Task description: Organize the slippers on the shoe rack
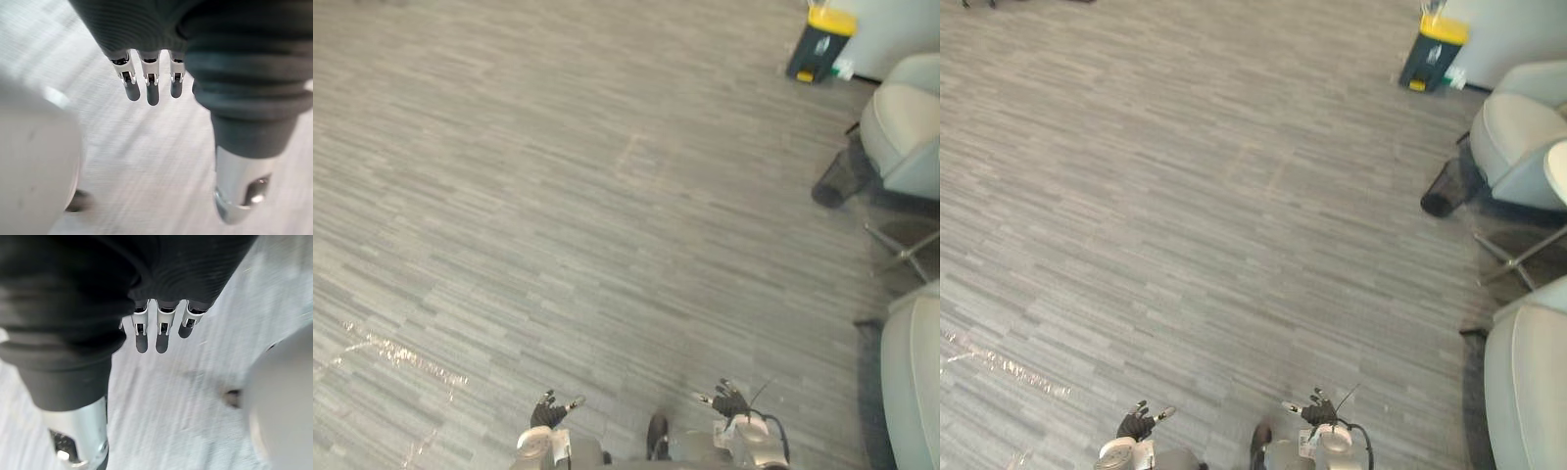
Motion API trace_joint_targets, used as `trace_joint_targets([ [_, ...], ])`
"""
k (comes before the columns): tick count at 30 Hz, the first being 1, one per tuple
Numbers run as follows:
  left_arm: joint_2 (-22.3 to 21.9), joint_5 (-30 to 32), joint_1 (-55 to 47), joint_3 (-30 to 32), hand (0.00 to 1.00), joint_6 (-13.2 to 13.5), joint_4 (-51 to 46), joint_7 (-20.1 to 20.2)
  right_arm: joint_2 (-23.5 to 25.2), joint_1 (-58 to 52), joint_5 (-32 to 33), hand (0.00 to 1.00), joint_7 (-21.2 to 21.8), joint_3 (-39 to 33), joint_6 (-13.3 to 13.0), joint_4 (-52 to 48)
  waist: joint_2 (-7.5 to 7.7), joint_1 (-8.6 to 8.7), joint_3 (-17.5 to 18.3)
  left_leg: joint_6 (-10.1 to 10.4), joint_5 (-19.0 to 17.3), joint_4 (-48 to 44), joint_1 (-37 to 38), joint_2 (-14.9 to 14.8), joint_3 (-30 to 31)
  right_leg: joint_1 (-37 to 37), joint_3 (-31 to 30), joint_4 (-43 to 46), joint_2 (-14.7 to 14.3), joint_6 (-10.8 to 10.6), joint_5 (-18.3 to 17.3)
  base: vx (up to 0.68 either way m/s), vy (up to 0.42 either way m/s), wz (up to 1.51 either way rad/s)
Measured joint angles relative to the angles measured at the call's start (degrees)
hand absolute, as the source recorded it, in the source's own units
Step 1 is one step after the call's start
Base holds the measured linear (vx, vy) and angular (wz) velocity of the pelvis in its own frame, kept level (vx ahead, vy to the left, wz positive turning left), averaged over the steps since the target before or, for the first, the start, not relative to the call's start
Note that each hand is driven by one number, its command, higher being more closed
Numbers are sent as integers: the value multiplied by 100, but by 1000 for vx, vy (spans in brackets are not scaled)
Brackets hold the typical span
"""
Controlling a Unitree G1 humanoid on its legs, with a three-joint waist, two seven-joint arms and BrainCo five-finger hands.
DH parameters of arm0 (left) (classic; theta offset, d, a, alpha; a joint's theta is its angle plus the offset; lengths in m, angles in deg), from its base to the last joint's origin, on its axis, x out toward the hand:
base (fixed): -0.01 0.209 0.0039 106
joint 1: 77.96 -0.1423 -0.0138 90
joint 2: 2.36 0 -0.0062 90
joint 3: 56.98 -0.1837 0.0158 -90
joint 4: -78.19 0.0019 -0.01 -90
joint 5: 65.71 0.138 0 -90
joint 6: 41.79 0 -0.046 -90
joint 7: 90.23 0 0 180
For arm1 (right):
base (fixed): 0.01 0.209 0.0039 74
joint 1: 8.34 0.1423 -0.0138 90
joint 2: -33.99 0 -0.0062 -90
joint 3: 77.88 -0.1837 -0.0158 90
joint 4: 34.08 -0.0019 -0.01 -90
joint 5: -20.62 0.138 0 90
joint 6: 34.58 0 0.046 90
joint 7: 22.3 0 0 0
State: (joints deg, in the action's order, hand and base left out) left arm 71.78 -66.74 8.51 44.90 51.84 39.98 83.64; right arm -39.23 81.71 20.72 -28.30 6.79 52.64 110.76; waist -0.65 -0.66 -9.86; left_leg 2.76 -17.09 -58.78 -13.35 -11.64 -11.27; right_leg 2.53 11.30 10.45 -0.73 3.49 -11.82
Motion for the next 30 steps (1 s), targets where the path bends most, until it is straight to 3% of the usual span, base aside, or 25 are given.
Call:
trace_joint_targets([
  [1,10,0,-1,10,0,21,-32,-8,48,16,1,0,-9,-9,0,5,28,-36,-6,8,-124,435,-262,-12,-9,112,-116,-19,125,-116,-51,449,214,-59],
  [2,31,-1,3,8,0,64,-45,-18,72,45,1,0,-13,-25,0,21,59,-60,-27,30,-115,1426,-527,144,30,280,-280,-98,386,-274,-141,546,323,-64],
  [3,40,-2,12,-19,0,90,-41,-21,62,40,-1,0,-16,-76,-2,65,66,-79,-32,100,162,2602,-650,379,296,366,-425,-114,623,-506,-276,461,319,-52],
  [4,36,-6,7,-30,0,96,-36,-23,53,40,-2,0,-17,-89,-2,84,45,-83,-20,137,294,2944,-646,425,404,377,-465,-129,651,-585,-330,567,428,-52],
  [5,122,-18,31,-91,0,99,81,-25,46,67,1,0,-26,-115,12,248,106,-160,-7,99,835,3316,-527,673,428,500,-707,-197,889,-789,-464,483,341,-32],
  [6,174,-18,46,-114,0,95,145,-44,66,70,-6,0,-24,-92,24,267,192,-148,49,113,730,3372,-488,761,330,499,-793,-218,982,-754,-418,478,316,-36],
  [9,244,-77,81,-174,0,98,237,-99,106,102,-14,0,-4,-106,25,364,280,-152,85,-188,210,2854,-411,845,97,438,-1114,267,1104,-718,-225,486,293,-22],
  [10,268,-76,82,-186,0,98,301,-99,115,105,-14,0,4,-173,27,366,329,-165,114,-279,79,2869,-187,920,-18,313,-1302,758,1194,-800,-179,596,355,-36],
  [11,302,-79,54,-246,0,85,371,-110,130,112,-19,0,21,-244,9,352,343,-153,124,-396,-13,3025,197,998,-150,-86,-1483,1877,1287,-1094,80,489,285,-41],
  [13,349,-73,48,-403,0,63,434,-111,138,94,-25,0,51,-247,13,356,335,-143,113,-517,-93,3216,607,1049,-261,-601,-1599,3214,1304,-1259,281,403,205,-33],
  [14,364,-71,46,-456,0,54,474,-111,138,104,-27,0,76,-246,5,310,333,-130,87,-555,-122,3379,911,1095,-279,-949,-1468,4045,1323,-1153,206,513,157,-34],
  [15,357,-71,29,-493,0,42,520,-113,120,156,-32,0,94,-244,2,279,293,-119,33,-561,-125,3729,1449,1129,-299,-1275,-1089,4654,1321,-874,-8,428,90,-27],
  [17,329,-72,1,-563,0,39,520,-116,102,166,-71,0,100,-235,-11,237,217,-96,-37,-561,-125,4168,2016,1105,-292,-1527,-547,4639,1251,-575,-334,444,43,-19],
  [18,330,-72,6,-586,0,42,520,-116,100,181,-154,0,102,-233,-18,219,224,-72,-34,-561,-125,4369,2271,1044,-296,-1793,-175,4213,1132,-486,-541,460,-13,-5],
  [20,333,-73,36,-625,0,42,523,-116,72,258,-215,0,102,-231,-24,196,210,14,-42,-561,-125,4538,2440,939,-273,-2184,152,3479,924,-454,-613,512,-78,13],
  [21,353,-60,32,-675,0,41,527,-109,30,301,-231,0,97,-223,-23,189,212,63,-49,-559,-124,4629,2582,867,-196,-2395,304,2356,672,-379,-257,479,-108,22],
  [22,376,-50,23,-694,0,41,525,-107,15,288,-231,0,96,-222,-22,197,249,74,-35,-556,-124,4666,2652,887,-158,-2410,339,1880,611,-336,14,407,-107,29],
  [23,420,-24,10,-738,0,39,532,-104,-38,229,-237,0,93,-219,-23,220,320,101,-11,-470,-158,4704,2797,943,24,-2377,271,1151,509,-70,1041,545,-147,13],
  [24,271,-7,55,-737,0,43,652,-91,-265,269,-245,0,90,-233,-13,235,-12,78,10,-250,-121,4656,2887,683,275,-2175,383,1138,279,60,981,539,-134,8],
  [28,55,96,98,-659,0,58,628,-11,-333,155,-227,0,79,-432,22,242,-118,172,1,228,610,4154,2855,652,672,-1868,468,1317,267,80,407,527,-146,3],
  [30,-83,96,127,-458,0,57,530,21,-322,-10,-231,0,73,-442,25,173,-123,200,-6,459,1281,2757,2414,567,716,-1256,559,981,213,22,236,484,-121,10],
])
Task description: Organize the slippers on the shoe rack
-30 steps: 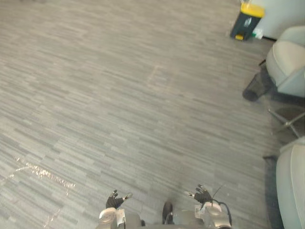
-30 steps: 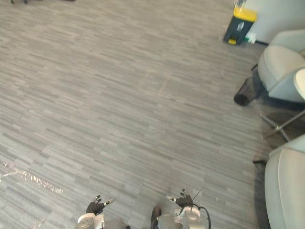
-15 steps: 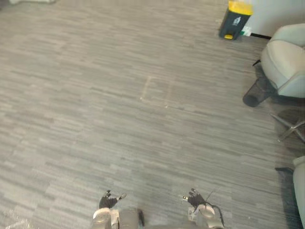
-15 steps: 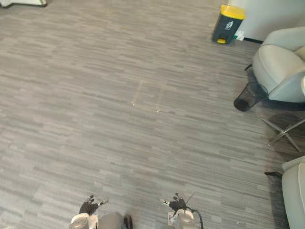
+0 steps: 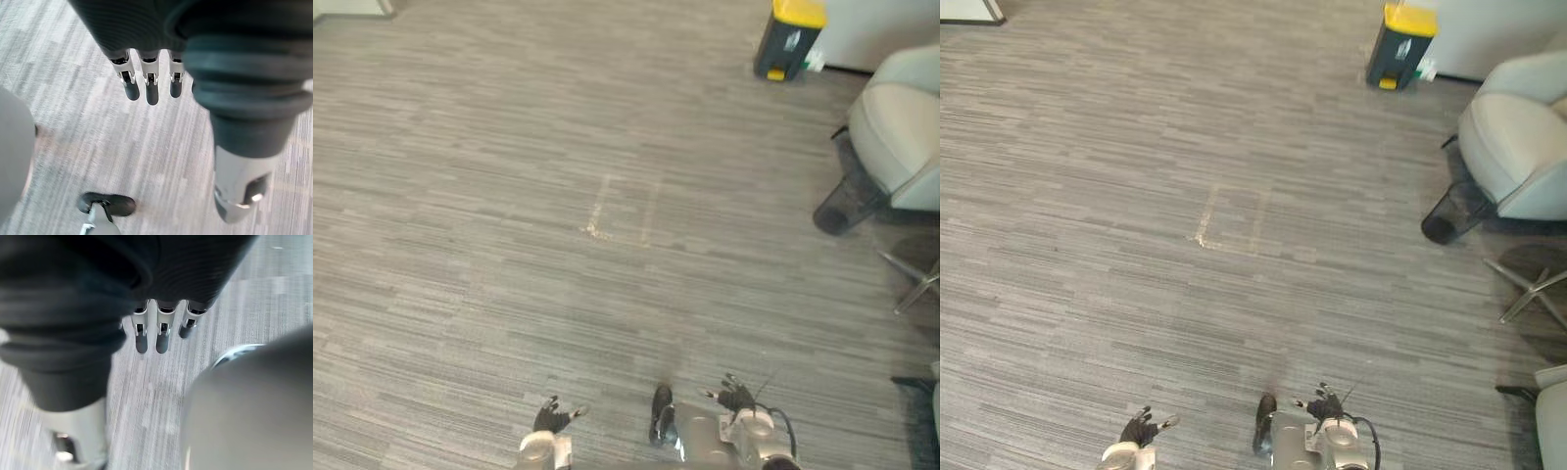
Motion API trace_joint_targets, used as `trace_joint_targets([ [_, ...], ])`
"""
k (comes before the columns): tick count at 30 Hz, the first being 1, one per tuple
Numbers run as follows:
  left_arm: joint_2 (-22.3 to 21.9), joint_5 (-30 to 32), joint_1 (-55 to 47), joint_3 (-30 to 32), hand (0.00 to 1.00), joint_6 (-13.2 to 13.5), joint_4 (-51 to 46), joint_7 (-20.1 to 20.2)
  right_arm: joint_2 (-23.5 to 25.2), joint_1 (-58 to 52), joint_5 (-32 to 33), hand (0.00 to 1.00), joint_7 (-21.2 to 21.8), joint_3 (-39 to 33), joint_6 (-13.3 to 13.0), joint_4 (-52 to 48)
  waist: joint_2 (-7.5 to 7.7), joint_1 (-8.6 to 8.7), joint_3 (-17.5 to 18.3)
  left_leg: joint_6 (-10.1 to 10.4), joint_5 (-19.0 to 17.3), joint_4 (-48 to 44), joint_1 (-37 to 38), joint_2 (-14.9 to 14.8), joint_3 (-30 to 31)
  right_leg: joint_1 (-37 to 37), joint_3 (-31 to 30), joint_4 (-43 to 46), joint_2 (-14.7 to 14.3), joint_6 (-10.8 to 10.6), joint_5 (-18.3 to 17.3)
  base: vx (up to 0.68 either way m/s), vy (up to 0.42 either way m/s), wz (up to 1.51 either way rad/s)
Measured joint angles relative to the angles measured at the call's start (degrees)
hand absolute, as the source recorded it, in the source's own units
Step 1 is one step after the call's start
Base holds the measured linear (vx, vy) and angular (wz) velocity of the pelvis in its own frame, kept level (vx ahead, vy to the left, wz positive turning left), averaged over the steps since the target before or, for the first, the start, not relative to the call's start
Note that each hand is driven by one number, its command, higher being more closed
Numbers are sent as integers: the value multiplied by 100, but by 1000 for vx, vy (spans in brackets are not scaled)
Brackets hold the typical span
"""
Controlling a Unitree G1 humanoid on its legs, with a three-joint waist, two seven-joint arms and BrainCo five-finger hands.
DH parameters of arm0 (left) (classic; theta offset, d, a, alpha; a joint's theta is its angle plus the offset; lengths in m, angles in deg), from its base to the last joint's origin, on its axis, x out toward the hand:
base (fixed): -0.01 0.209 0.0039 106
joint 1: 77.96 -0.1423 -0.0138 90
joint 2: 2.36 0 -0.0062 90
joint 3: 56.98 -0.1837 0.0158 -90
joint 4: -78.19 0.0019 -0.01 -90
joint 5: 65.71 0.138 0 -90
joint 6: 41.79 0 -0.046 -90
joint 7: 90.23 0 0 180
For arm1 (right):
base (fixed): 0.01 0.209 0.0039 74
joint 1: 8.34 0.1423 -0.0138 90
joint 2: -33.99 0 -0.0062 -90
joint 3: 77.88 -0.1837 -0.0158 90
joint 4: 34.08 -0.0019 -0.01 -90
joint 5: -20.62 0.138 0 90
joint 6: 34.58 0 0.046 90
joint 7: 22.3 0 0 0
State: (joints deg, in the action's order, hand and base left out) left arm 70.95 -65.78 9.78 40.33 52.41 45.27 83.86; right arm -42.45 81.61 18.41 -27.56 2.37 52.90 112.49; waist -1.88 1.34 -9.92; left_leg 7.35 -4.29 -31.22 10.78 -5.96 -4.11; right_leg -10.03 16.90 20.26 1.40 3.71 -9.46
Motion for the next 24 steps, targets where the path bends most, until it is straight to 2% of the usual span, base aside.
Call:
trace_joint_targets([
  [1,-39,-7,-13,123,0,0,-78,-7,-12,-91,6,0,-5,64,5,-104,-5,-32,-5,213,492,-1027,-404,-116,-16,344,-56,-260,-14,-3,-84,473,-42,-8],
  [2,-89,-8,-26,229,0,2,-163,7,-13,-139,8,0,-27,85,8,-178,-56,-44,3,157,87,-2150,-925,-413,-231,659,-107,-427,-80,17,-195,383,13,-12],
  [3,-100,-9,-20,276,0,-2,-221,6,9,-123,9,0,-36,87,15,-180,-82,-47,-7,-27,-203,-2579,-1164,-575,-427,857,-147,-474,-93,-3,-273,374,38,-18],
  [4,-93,-16,-34,286,0,-4,-314,3,42,-124,13,0,-38,97,31,-170,1,-85,-46,-198,-558,-2865,-1485,-728,-676,1123,-231,-564,-77,-18,-400,377,63,-34],
  [5,-88,-22,-43,287,0,5,-414,1,86,-117,16,0,-38,93,37,-136,27,-152,-45,-303,-923,-2815,-1826,-805,-920,1394,-384,-674,-22,-67,-424,448,127,-59],
  [6,-54,-29,-51,279,0,31,-456,0,143,-49,16,0,-38,96,33,-33,66,-207,-56,-358,-1192,-2404,-2160,-754,-1082,1601,-524,-812,105,-166,-459,369,153,-60],
  [7,-33,-29,-50,273,0,43,-466,0,158,-11,15,0,-38,96,34,19,81,-210,-57,-378,-1251,-2172,-2261,-708,-1115,1663,-562,-856,167,-213,-470,379,212,-54],
  [8,9,-42,-44,258,0,49,-469,0,175,35,15,0,-39,93,40,115,111,-213,-54,-363,-1293,-1460,-2458,-560,-1135,1801,-637,-927,319,-353,-492,387,256,-47],
  [9,45,-58,-47,170,0,53,-460,-7,155,54,11,0,-41,92,31,117,89,-218,-47,-393,-1013,56,-2600,-352,-1057,1958,-730,-1025,518,-627,-590,401,285,-44],
  [10,46,-58,-53,150,0,53,-444,-8,135,51,11,0,-41,95,30,118,59,-221,-33,-404,-711,518,-2599,-311,-989,2005,-761,-1050,537,-731,-629,425,315,-37],
  [11,123,-74,-12,87,0,54,-409,-6,135,70,8,0,-50,98,46,211,159,-288,-9,-527,-426,692,-2457,-76,-1074,2121,-876,-1099,724,-871,-694,501,318,-8],
  [12,267,-110,4,57,0,53,-331,-27,197,68,4,0,-39,174,56,323,298,-298,78,-606,-435,847,-2382,68,-1128,2103,-830,-1403,740,-822,-330,416,246,-6],
  [14,353,-125,5,57,0,44,-234,-31,270,79,4,0,-41,174,58,351,384,-374,109,-690,-509,689,-2441,138,-1058,2138,-696,-1489,763,-819,-100,335,166,3],
  [15,438,-162,14,28,0,15,-78,-26,273,131,0,0,-40,148,60,428,393,-381,112,-899,-663,567,-2342,230,-1070,2214,-765,-1325,871,-945,60,444,228,9],
  [16,442,-167,15,23,0,13,-66,-37,273,131,0,0,-39,135,60,433,397,-381,115,-905,-682,577,-2300,262,-1074,2210,-796,-1252,898,-951,66,458,239,15],
  [17,440,-171,3,16,0,12,-42,-36,270,128,-2,0,-37,96,59,448,396,-385,119,-951,-744,630,-2149,332,-1083,2198,-837,-984,968,-954,80,358,218,5],
  [18,431,-166,-44,-16,0,7,-3,-30,239,106,-4,0,-37,85,57,512,341,-380,146,-971,-952,754,-1793,424,-1076,1885,-1040,96,1082,-1029,127,351,217,2],
  [19,431,-170,-54,-31,0,7,-4,-31,238,101,-4,0,-33,85,60,509,339,-377,153,-964,-977,782,-1748,433,-1076,1810,-1073,278,1098,-1046,137,407,243,-2],
  [20,450,-162,-94,-193,0,-3,16,-14,224,122,-9,0,-25,85,48,445,334,-351,170,-989,-1205,1059,-1405,552,-1041,1174,-1355,1776,1232,-1239,397,257,140,1],
  [21,476,-161,-88,-235,0,-4,46,-9,225,128,-14,0,-23,85,46,406,348,-332,159,-983,-1279,1128,-1303,598,-1014,993,-1437,2210,1258,-1236,504,310,112,14],
  [22,537,-160,-68,-282,0,-25,101,-5,238,132,-14,0,4,87,33,343,372,-265,109,-1040,-1346,1204,-1132,686,-954,629,-1534,3069,1341,-1170,395,312,43,20],
  [23,546,-168,-65,-276,0,-61,103,-20,220,147,-15,0,28,82,27,297,456,-241,76,-1084,-1374,1336,-827,751,-893,330,-1481,3700,1343,-971,51,317,19,20],
  [24,532,-165,-90,-286,0,-78,119,-17,174,147,-16,0,29,88,25,290,373,-213,36,-1084,-1373,1525,-541,740,-847,122,-1332,3944,1283,-829,-228,340,-14,20],
])
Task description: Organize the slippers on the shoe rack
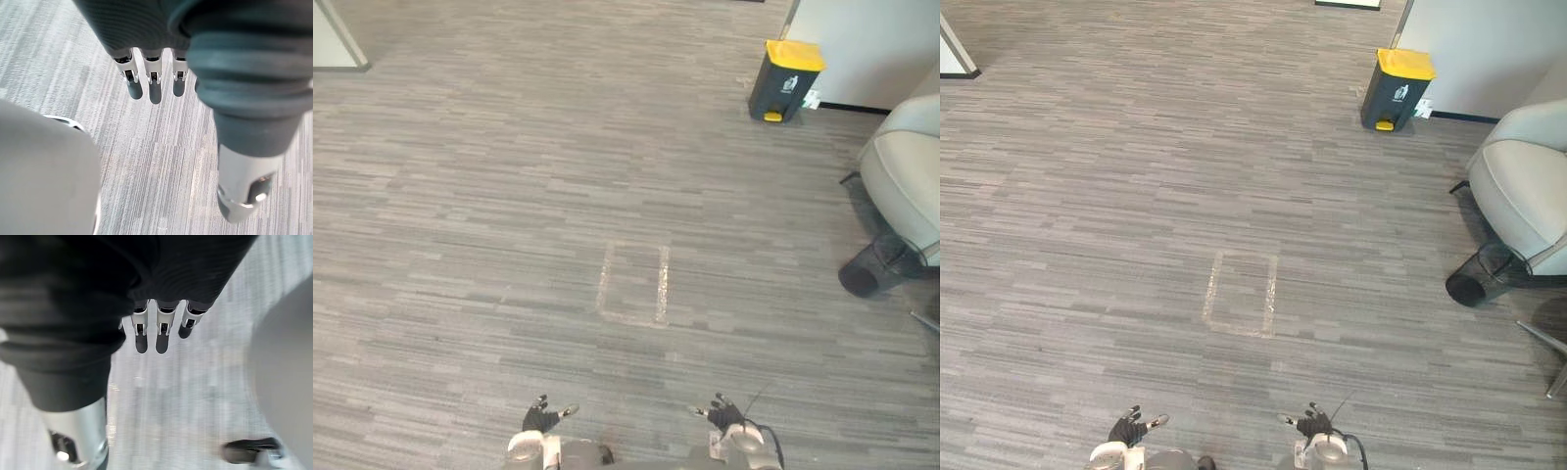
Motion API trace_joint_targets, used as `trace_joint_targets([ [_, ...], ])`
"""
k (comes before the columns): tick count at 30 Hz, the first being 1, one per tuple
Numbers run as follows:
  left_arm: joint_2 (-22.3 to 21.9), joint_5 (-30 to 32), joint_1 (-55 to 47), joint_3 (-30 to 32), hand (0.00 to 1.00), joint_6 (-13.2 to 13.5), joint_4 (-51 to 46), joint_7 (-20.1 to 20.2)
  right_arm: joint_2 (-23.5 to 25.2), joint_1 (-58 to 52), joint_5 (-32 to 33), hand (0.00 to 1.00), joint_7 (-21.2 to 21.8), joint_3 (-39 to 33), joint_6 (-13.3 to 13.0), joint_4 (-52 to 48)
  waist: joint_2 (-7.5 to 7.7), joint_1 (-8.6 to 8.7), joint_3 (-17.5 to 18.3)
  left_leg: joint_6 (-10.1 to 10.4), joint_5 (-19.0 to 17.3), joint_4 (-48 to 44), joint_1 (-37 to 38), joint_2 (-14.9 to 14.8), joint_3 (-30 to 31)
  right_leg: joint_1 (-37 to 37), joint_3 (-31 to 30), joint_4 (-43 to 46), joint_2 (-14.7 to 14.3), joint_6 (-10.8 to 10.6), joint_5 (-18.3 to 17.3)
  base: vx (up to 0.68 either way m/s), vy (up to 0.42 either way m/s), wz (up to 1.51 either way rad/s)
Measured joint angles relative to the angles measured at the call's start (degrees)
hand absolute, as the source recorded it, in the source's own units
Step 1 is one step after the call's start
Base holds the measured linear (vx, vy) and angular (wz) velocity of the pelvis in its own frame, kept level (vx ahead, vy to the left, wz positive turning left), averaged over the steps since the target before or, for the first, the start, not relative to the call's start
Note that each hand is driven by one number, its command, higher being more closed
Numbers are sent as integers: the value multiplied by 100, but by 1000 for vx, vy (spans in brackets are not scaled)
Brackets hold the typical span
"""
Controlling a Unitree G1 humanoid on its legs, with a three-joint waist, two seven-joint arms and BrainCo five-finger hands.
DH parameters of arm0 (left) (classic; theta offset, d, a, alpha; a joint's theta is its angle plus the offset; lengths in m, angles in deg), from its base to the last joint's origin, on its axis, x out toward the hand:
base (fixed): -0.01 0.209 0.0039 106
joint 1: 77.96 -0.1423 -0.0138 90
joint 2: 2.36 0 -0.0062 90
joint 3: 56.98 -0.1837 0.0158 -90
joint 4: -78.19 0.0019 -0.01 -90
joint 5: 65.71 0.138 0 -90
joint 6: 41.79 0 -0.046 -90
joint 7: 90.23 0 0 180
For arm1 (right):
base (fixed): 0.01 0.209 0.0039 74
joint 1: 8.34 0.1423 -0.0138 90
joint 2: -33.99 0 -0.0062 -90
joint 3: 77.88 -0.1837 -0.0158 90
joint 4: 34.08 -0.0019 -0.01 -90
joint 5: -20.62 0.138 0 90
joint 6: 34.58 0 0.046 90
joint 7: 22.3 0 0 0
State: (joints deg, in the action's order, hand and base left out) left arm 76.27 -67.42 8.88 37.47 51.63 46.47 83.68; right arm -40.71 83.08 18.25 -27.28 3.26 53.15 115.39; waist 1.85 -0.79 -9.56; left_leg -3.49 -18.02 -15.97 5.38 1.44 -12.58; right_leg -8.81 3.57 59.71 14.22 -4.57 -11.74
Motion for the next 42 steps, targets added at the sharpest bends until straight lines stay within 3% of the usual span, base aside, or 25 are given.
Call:
trace_joint_targets([
  [3,-99,3,-33,68,0,4,79,4,-101,-34,-1,0,-1,-4,-36,-130,-130,93,-5,4,2,287,564,-286,166,-582,580,-638,-458,233,-580,355,-88,40],
  [5,-130,46,-13,135,0,5,78,4,-128,-140,22,0,2,-74,-68,-261,-144,112,-12,5,1,495,793,-477,382,-1008,678,-1794,-766,254,-518,381,-185,52],
  [6,-118,53,-48,133,0,10,75,8,-125,-128,12,0,-3,-86,-64,-265,-121,138,-3,27,-11,573,847,-510,475,-1028,641,-2471,-846,192,-283,382,-230,69],
  [7,-40,67,-97,128,0,15,67,18,-97,-169,5,0,-7,-83,-61,-229,18,155,44,154,-55,655,943,-375,647,-990,450,-3481,-869,158,320,399,-268,67],
  [8,-135,74,-49,208,0,-1,140,11,-130,-136,20,0,3,-191,-66,-238,-114,160,33,352,-153,713,1117,-537,922,-950,453,-3275,-952,336,601,487,-301,61],
  [9,-379,151,-57,352,0,11,142,17,-180,-125,19,0,-10,-224,-59,-239,-314,129,69,466,-91,619,1068,-682,1074,-933,581,-3191,-1030,382,301,422,-245,38],
  [10,-398,170,-60,381,0,14,130,15,-167,-124,16,0,-9,-244,-61,-257,-314,145,55,519,-60,577,1052,-711,1101,-917,629,-3180,-1029,408,247,503,-246,36],
  [11,-435,174,-50,390,0,8,124,22,-197,-123,2,0,-7,-248,-61,-268,-447,176,78,778,101,419,1025,-812,1143,-760,794,-3182,-1046,486,100,502,-248,39],
  [14,-506,202,-45,601,0,4,-38,48,-192,-200,11,0,-15,-233,-33,-266,-435,177,79,1201,367,-870,552,-1016,1142,-283,1002,-3476,-1129,537,-96,395,-179,38],
  [15,-539,210,-31,785,0,8,-226,64,-169,-263,19,0,-21,-181,-3,-304,-354,163,28,1454,759,-2538,-187,-1294,957,256,1120,-3861,-1166,569,-144,358,-124,42],
  [16,-538,210,-35,816,0,9,-265,66,-165,-277,18,0,-23,-163,11,-320,-351,157,26,1427,739,-2798,-285,-1361,870,355,1127,-3935,-1182,581,-151,418,-109,32],
  [18,-554,200,-47,864,0,12,-446,69,-138,-372,20,0,-22,-92,32,-399,-313,70,17,1146,423,-3685,-836,-1721,125,1021,1119,-4403,-1236,611,-171,339,-5,-8],
  [20,-552,176,-49,855,0,20,-472,67,-101,-342,25,0,-29,-108,46,-368,-302,27,28,952,190,-3425,-1088,-1754,-294,1260,962,-4621,-1179,595,-158,241,72,-37],
  [23,-454,165,-27,782,0,65,-468,66,-12,-133,24,0,-64,-121,65,-190,-201,6,-30,831,22,-1854,-1547,-1328,-303,1581,512,-4954,-843,454,-86,332,230,-71],
  [24,-411,165,-28,727,0,99,-459,65,-3,-136,23,0,-71,-119,60,-129,-168,-10,-43,829,225,-1155,-1611,-1122,-43,1631,384,-4999,-704,309,-101,286,302,-88],
  [25,-404,164,-30,662,0,115,-384,58,-33,-134,20,0,-71,-109,61,-97,-191,-54,-31,917,1028,-430,-1602,-934,379,1653,172,-5015,-636,-4,-189,297,310,-80],
  [26,-285,163,-10,630,0,115,-275,46,-25,-136,19,0,-74,-93,65,-61,-116,-89,2,828,971,-346,-1413,-747,244,1725,12,-5101,-458,-77,-175,346,353,-59],
  [28,-177,158,11,549,0,115,-202,10,15,-144,10,0,-67,14,59,28,9,-70,65,732,835,-534,-1451,-690,220,1680,-78,-5183,-582,16,26,261,217,-21],
  [31,-76,138,76,438,0,110,-114,14,71,-137,5,0,-66,-7,57,130,103,-140,100,508,418,-1104,-1439,-573,208,1795,-222,-5072,-446,0,72,281,213,-27],
  [33,-95,157,80,292,0,109,-20,21,56,-140,3,0,-62,-86,56,130,-8,-133,135,429,137,-1027,-1204,-523,207,1511,-470,-4356,-422,-37,50,235,245,-41],
  [34,-117,162,79,219,0,90,-10,28,48,-134,3,0,-54,-156,57,88,-48,-135,131,397,12,-815,-972,-476,184,1132,-661,-3446,-390,-116,3,225,227,-44],
  [36,-23,164,47,56,0,76,48,31,22,-154,2,0,-37,-208,55,-9,-16,-32,93,262,-83,-611,-631,-295,28,430,-851,-1869,-215,-244,263,208,167,-22],
  [37,-7,164,52,58,0,67,104,22,12,-138,2,0,-11,-235,51,-5,1,3,79,209,-146,-515,-390,-251,-51,187,-797,-1205,-154,-197,258,230,75,-18],
  [39,-12,171,36,-14,0,24,141,23,-46,-130,1,0,-2,-195,40,-8,-18,41,72,189,-176,-174,106,-254,-132,-194,-301,-584,-156,-42,-282,287,39,-28],
  [42,-52,168,76,-56,0,0,201,22,-109,-129,11,0,-5,-199,-11,-118,-112,99,39,218,-159,284,575,-479,-258,-717,795,-1127,-411,220,-645,336,-52,-17],
])
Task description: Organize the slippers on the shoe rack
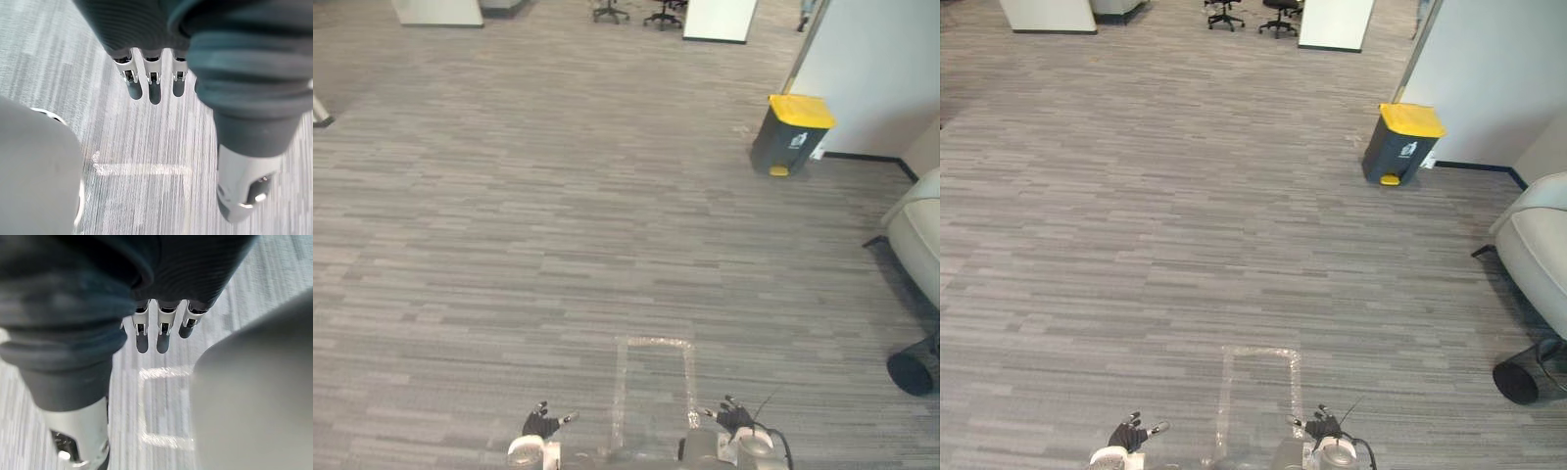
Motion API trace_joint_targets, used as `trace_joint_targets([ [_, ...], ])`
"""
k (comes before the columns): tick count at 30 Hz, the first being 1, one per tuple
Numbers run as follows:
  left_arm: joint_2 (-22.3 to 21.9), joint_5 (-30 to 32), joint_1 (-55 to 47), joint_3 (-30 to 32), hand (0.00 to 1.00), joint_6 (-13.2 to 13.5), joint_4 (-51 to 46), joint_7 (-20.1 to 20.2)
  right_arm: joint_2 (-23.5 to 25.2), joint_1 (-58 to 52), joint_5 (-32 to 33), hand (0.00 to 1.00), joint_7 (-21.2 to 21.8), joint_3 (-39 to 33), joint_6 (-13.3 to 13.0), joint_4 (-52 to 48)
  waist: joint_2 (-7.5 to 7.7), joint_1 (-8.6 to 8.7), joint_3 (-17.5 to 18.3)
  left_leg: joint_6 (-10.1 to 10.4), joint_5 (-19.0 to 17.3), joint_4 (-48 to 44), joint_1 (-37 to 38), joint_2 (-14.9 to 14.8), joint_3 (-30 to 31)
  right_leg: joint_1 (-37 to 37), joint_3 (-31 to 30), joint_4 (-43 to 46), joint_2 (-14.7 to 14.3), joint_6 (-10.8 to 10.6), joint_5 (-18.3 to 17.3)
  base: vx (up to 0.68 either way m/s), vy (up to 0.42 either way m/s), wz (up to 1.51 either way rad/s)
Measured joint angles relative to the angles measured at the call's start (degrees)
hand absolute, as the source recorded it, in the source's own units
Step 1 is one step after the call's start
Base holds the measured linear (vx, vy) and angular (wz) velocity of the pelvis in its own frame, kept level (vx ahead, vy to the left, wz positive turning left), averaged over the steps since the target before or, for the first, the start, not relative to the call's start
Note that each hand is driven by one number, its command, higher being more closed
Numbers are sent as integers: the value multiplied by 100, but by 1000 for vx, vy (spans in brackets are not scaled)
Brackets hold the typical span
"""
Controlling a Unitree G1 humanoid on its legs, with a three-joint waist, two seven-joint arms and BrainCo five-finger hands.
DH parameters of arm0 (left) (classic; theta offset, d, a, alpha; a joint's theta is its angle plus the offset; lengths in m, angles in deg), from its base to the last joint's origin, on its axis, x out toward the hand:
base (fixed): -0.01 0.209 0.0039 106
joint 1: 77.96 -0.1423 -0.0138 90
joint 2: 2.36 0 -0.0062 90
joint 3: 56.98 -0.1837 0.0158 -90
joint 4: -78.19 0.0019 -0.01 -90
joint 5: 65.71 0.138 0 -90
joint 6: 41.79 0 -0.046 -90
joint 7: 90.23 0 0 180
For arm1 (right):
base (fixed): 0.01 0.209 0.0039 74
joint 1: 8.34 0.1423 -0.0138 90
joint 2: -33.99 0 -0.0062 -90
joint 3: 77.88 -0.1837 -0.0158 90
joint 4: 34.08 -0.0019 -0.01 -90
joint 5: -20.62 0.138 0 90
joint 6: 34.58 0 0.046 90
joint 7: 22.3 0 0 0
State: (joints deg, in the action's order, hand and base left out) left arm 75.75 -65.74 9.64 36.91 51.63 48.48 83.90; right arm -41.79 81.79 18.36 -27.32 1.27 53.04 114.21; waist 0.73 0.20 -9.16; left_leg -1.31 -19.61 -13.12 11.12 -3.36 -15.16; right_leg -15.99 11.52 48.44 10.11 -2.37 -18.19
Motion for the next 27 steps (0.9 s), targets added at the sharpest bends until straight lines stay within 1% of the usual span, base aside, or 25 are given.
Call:
trace_joint_targets([
  [1,-20,0,1,0,0,0,0,-1,-1,2,2,0,1,0,-9,-51,-37,2,-20,14,8,88,115,-78,-26,-100,263,-363,-108,22,13,353,-84,-17],
  [2,-23,0,-10,-17,0,2,4,5,2,0,0,0,0,7,-28,-102,-48,26,-28,33,19,210,246,-133,-26,-220,563,-955,-231,124,141,390,-102,-9],
  [3,-8,0,-19,-43,0,2,6,7,7,1,1,0,-2,7,-38,-108,-23,41,-34,56,24,323,391,-117,-22,-239,803,-1669,-318,167,493,423,-129,-4],
  [4,27,0,-53,-42,0,4,1,16,24,-21,0,0,-4,12,-33,-98,57,41,-25,101,33,417,512,-7,11,-173,934,-2337,-332,317,1107,435,-140,-5],
  [5,-46,-3,-4,-38,0,-9,92,32,-24,22,-1,0,-3,-25,-45,-107,-114,88,-41,206,31,500,662,-109,112,-39,1024,-2343,-442,728,1315,441,-130,-15],
  [6,-104,3,14,-46,0,-2,112,60,-72,50,-14,0,-5,-27,-34,-91,-245,57,-39,343,117,494,673,-184,150,-9,1028,-2370,-531,769,1248,430,-149,-22],
  [7,-260,17,20,-48,0,1,113,101,-112,64,0,0,0,-84,-39,-113,-341,76,-61,489,254,473,697,-209,213,-9,1019,-2314,-565,757,1051,419,-152,-20],
  [9,-287,109,47,-24,0,-4,112,129,-93,82,-7,0,-4,-239,-24,-101,-397,108,-61,692,411,193,647,-288,340,86,1030,-2280,-655,783,870,417,-173,-13],
  [11,-330,135,65,154,0,-9,36,154,-61,7,-6,0,-18,-244,17,-138,-384,117,-76,949,621,-931,334,-494,450,526,1023,-2630,-858,801,792,460,-180,-12],
  [12,-352,175,63,254,0,-8,-57,154,-53,-61,-5,0,-21,-210,16,-196,-372,119,-83,999,852,-1727,32,-595,516,745,990,-2805,-930,796,785,371,-121,-21],
  [13,-400,218,45,390,0,-4,-204,154,-50,-156,-4,0,-22,-122,23,-324,-364,112,-88,1143,1229,-2844,-429,-743,554,1028,870,-3079,-1005,804,779,328,-48,-35],
  [14,-455,214,16,455,0,-3,-300,155,-49,-202,-2,0,-27,-71,14,-372,-337,91,-106,1128,1145,-3637,-774,-918,487,1231,758,-3228,-1071,843,751,366,-4,-51],
  [15,-476,210,16,508,0,-2,-393,154,-47,-207,4,0,-40,-37,19,-368,-350,90,-102,1042,980,-4091,-1012,-1026,377,1418,633,-3328,-1117,842,722,344,60,-49],
  [16,-476,209,16,532,0,-2,-438,154,-45,-216,5,0,-50,-4,20,-364,-332,79,-109,948,884,-4252,-1140,-1059,307,1527,550,-3375,-1126,847,679,280,72,-73],
  [17,-489,209,3,531,0,7,-575,152,-29,-240,13,0,-61,25,29,-346,-249,49,-141,762,578,-4284,-1431,-1125,65,1818,252,-3490,-1119,815,651,231,113,-86],
  [18,-490,204,-23,534,0,11,-601,151,-21,-244,12,0,-62,27,31,-326,-237,-3,-123,692,443,-4090,-1538,-1119,-15,1854,69,-3529,-1103,804,655,159,122,-124],
  [19,-490,204,-41,534,0,37,-649,150,-12,-234,13,0,-62,30,30,-313,-235,-45,-122,613,307,-3653,-1666,-1085,-3,1942,-205,-3608,-1093,722,674,192,193,-126],
  [20,-487,204,-41,540,0,51,-662,149,-1,-229,15,0,-66,27,29,-320,-226,-53,-130,547,198,-3153,-1829,-1030,111,2035,-457,-3644,-1060,636,685,223,245,-124],
  [21,-484,203,-39,538,0,76,-660,147,9,-231,14,0,-68,24,33,-309,-200,-58,-139,593,164,-2653,-1903,-900,332,2079,-622,-3636,-985,547,683,269,334,-113],
  [22,-470,197,-39,539,0,111,-667,144,18,-228,12,0,-72,15,33,-266,-143,-63,-145,616,187,-1949,-1901,-659,709,2091,-849,-3604,-862,422,660,220,308,-99],
  [23,-472,195,-37,539,0,125,-662,135,17,-238,11,0,-73,1,34,-236,-130,-67,-142,624,276,-1428,-1896,-481,1053,2091,-1014,-3584,-778,317,634,200,323,-112],
  [24,-510,180,-37,525,0,128,-583,118,-61,-256,10,0,-74,-6,30,-200,-242,-70,-101,832,1054,-677,-1826,-321,1619,2046,-1236,-3575,-795,101,589,193,324,-99],
  [25,-433,125,1,534,0,128,-492,108,-45,-227,41,0,-86,-33,42,-107,-177,-71,-76,761,1039,-664,-1712,-207,1482,2083,-1387,-3598,-667,-54,598,221,388,-87],
  [26,-367,93,15,531,0,131,-458,106,14,-247,41,0,-83,-20,27,-118,-49,-51,-55,696,1019,-585,-1614,-95,1367,2104,-1341,-3703,-526,-120,704,198,364,-67],
  [27,-291,86,21,539,0,126,-454,107,104,-293,4,0,-72,-31,29,-100,47,-80,-7,540,922,-620,-1599,-46,1095,2113,-1351,-3787,-395,-133,753,145,281,-53],
])
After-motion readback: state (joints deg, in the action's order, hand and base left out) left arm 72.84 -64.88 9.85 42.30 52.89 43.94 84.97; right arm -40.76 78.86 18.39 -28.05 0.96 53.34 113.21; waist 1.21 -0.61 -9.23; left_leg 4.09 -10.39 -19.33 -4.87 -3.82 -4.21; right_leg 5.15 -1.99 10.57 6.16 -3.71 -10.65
